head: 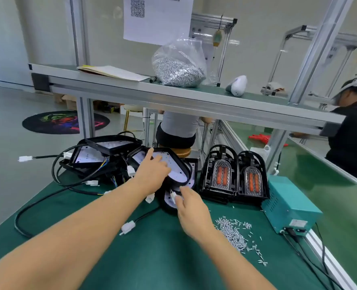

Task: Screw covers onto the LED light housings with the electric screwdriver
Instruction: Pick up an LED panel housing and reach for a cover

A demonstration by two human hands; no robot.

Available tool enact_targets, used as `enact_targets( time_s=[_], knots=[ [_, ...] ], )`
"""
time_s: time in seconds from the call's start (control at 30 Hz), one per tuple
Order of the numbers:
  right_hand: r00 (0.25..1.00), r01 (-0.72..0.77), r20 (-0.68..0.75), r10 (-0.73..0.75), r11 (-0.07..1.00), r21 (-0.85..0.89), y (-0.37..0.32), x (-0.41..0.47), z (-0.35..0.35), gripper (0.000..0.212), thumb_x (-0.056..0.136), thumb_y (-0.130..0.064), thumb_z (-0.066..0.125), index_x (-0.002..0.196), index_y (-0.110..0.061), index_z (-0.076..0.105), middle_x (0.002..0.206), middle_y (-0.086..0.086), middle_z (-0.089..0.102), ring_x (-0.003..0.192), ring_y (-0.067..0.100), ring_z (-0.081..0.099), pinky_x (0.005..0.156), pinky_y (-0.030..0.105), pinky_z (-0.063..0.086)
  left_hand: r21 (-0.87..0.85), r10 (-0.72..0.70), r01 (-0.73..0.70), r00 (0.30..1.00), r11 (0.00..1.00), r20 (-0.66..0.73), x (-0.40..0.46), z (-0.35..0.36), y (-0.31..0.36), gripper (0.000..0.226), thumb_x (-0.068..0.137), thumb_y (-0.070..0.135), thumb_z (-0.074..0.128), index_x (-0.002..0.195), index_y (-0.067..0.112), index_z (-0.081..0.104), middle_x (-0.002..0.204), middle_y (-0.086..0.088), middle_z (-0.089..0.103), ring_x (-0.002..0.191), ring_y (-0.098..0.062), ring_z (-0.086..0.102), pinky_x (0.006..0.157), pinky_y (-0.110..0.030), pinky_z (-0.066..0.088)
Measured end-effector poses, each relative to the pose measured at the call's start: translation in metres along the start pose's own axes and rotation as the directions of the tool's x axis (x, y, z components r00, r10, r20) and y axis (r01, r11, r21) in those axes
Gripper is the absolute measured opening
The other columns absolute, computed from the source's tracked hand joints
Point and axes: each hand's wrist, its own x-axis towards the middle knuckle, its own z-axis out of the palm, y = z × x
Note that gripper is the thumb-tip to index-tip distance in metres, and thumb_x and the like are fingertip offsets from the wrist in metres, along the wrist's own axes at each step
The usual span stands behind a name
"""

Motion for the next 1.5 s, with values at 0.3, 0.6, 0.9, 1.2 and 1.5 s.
enact_targets(
  time_s=[0.3, 0.6, 0.9, 1.2, 1.5],
  knots=[
    [0.924, -0.381, 0.108, 0.366, 0.883, 0.273, -0.017, 0.041, 0.01, 0.041, 0.1, -0.021, 0.04, 0.059, -0.018, 0.036, 0.07, 0.005, 0.045, 0.07, 0.023, 0.04, 0.066, 0.031, 0.034, 0.163, 0.239, -0.209, 0.951, 0.964, -0.195, 0.007, -0.002, -0.005, 0.025, 0.074, -0.002, 0.054, 0.065, 0.021, 0.056, 0.062, 0.001, 0.042, 0.068, -0.023, 0.043, 0.1, -0.036, 0.036],
    [0.768, -0.336, 0.464, 0.441, -0.339, 0.879, -0.026, 0.062, 0.006, 0.026, 0.105, -0.022, 0.043, 0.087, -0.007, 0.056, 0.085, 0.011, 0.061, 0.08, 0.024, 0.059, 0.076, 0.032, 0.053, 0.048, 0.243, -0.275, 0.742, 0.96, -0.625, -0.019, -0.009, 0.02, 0.022, 0.053, 0.003, 0.076, 0.065, 0.02, 0.069, 0.06, 0.004, 0.058, 0.067, -0.019, 0.062, 0.083, -0.036, 0.054],
    [0.802, -0.114, 0.207, 0.56, -0.197, 0.974, 0.018, 0.056, -0.064, 0.023, 0.103, -0.009, 0.043, 0.081, -0.006, 0.047, 0.083, 0.018, 0.058, 0.071, 0.028, 0.058, 0.041, 0.033, 0.056, -1.0, -0.552, 0.023, 0.833, -0.019, 0.03, -0.096, -0.005, 0.022, 0.015, 0.091, 0.008, 0.057, 0.082, 0.017, 0.065, 0.08, 0.003, 0.062, 0.073, -0.007, 0.053, 0.069, -0.014, 0.043],
    [0.874, -0.385, 0.337, 0.349, 0.075, 0.92, 0.06, 0.01, -0.098, 0.021, 0.099, -0.015, 0.05, 0.092, -0.001, 0.064, 0.078, 0.012, 0.074, 0.06, 0.021, 0.071, 0.048, 0.03, 0.057, -0.385, 0.278, 0.48, 0.836, -0.788, 0.472, -0.052, -0.011, 0.02, 0.065, 0.095, 0.055, 0.038, 0.122, -0.003, 0.054, 0.125, -0.023, 0.059, 0.113, -0.036, 0.057, 0.1, -0.048, 0.043],
    [0.822, -0.508, 0.553, 0.134, 0.612, 0.607, 0.071, -0.018, -0.069, 0.025, 0.079, -0.027, 0.068, 0.101, -0.013, 0.07, 0.096, 0.006, 0.075, 0.081, 0.018, 0.071, 0.074, 0.028, 0.056, -0.471, 0.035, 0.33, 0.846, -0.818, 0.532, -0.038, -0.021, 0.038, 0.013, 0.093, -0.004, 0.045, 0.103, -0.008, 0.052, 0.084, -0.019, 0.066, 0.045, -0.017, 0.058, 0.045, -0.025, 0.049]
  ],
)
